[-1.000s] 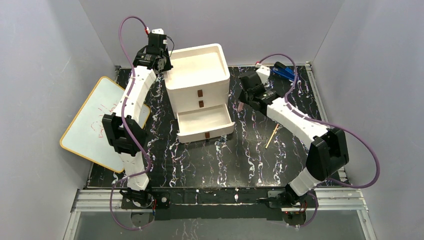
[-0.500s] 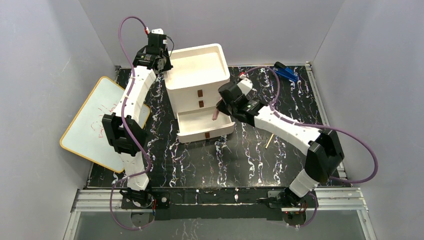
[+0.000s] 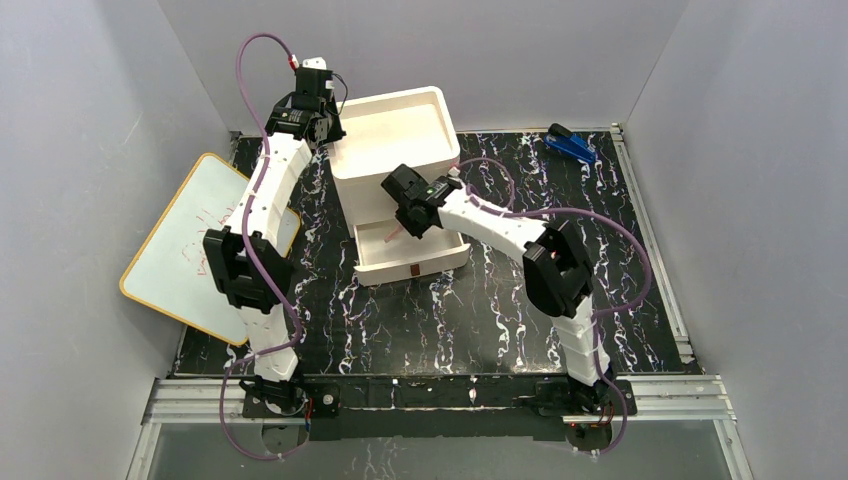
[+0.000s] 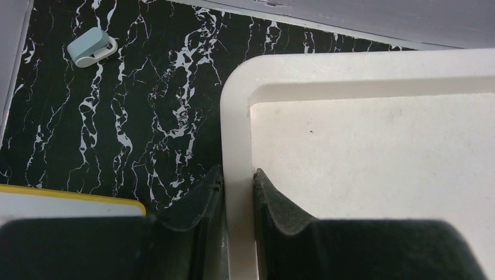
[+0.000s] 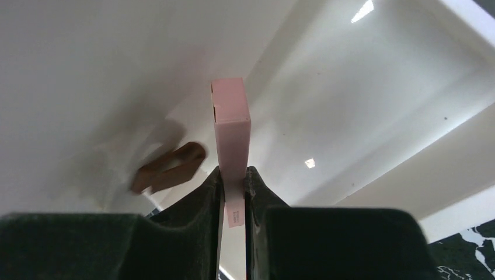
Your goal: Organize the makeup
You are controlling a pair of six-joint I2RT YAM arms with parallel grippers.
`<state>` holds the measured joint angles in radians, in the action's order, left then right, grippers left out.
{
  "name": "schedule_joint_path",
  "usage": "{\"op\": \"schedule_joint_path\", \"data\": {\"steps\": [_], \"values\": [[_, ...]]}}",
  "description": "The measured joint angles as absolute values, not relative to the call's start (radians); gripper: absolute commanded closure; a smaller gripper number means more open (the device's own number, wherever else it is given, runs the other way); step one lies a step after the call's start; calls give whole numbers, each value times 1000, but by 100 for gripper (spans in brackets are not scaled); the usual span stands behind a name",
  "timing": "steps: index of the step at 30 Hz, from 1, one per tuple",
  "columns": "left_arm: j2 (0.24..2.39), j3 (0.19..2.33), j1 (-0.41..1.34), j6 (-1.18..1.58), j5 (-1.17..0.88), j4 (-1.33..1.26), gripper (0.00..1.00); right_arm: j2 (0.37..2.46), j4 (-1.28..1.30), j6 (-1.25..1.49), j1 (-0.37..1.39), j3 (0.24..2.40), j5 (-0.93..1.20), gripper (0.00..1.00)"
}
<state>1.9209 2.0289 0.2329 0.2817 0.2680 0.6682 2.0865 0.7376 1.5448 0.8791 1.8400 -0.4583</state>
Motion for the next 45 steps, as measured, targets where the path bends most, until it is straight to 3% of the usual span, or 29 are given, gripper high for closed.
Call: {"op": "schedule_joint_path", "data": {"steps": [6,9,12,16,18,19,28,36,45], "values": [[1907,2005,233,282,268,647,100,2111,724,1707,873,1777,-418,99],[1902,1995,233,282,268,637,100,2103,688,1755,871,1702,-407,86],[1898,1986,233,282,268,628,100,2103,677,1776,871,1671,-395,63],[1895,1982,233,282,267,624,100,2102,644,1777,871,1671,-374,57],[1893,1979,233,282,267,621,100,2101,623,1773,871,1671,-366,43],[1893,1977,233,281,267,620,100,2098,611,1768,871,1670,-363,41],[1890,1971,233,281,267,614,100,1955,580,1687,883,1660,-404,42],[1888,1965,233,281,266,608,100,1699,716,1662,868,1644,-535,43],[1888,1965,233,280,266,607,100,1412,878,1649,544,1164,-553,45]]}}
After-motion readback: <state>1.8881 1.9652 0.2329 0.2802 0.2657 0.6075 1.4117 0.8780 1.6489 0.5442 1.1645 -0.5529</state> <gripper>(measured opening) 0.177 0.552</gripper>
